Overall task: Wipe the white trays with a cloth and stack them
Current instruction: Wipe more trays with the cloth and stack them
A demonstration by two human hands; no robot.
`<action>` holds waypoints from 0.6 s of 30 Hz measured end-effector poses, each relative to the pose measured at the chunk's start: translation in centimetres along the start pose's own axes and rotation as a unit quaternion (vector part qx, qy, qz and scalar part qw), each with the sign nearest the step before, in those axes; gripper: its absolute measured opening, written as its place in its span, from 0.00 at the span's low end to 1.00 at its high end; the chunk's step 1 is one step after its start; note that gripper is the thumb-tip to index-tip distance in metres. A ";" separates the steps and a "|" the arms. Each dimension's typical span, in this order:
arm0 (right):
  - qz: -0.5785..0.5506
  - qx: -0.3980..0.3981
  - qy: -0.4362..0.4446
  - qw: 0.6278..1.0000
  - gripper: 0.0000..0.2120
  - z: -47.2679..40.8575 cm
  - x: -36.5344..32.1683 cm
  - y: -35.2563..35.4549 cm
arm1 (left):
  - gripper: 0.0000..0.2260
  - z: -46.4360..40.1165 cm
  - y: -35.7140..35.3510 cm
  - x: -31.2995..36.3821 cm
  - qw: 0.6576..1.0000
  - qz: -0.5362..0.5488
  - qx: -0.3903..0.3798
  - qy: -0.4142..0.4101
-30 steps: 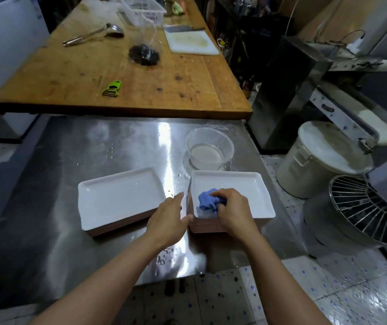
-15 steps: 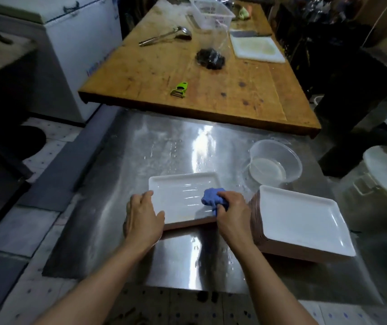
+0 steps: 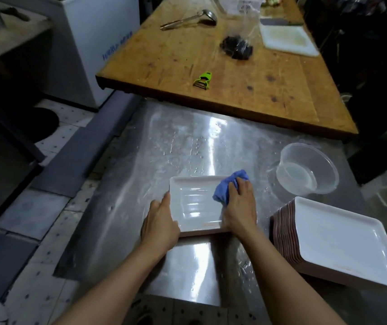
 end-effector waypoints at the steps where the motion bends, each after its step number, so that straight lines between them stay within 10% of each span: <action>1: -0.037 0.014 -0.019 0.999 0.24 -0.2 -0.1 -0.1 | 0.26 0.0 0.0 0.0 1.000 0.000 0.001 -0.001; 6: -0.078 -0.006 0.024 0.997 0.34 0.3 -3.3 -2.5 | 0.29 0.0 0.0 0.0 1.000 -0.009 0.000 -0.006; 18: -0.162 -0.045 0.190 0.967 0.23 1.4 -10.7 -3.5 | 0.29 -0.1 -0.1 -0.2 1.000 0.015 -0.005 -0.001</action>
Point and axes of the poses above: each hand's wrist, its own z-axis away from the middle knuckle, its own y-axis out of the back of the hand, x = y × z, the point moved 8 cm from there along -z, towards the middle knuckle, and after that the axes turned 1 degree about -z, right-handed, at the moved point
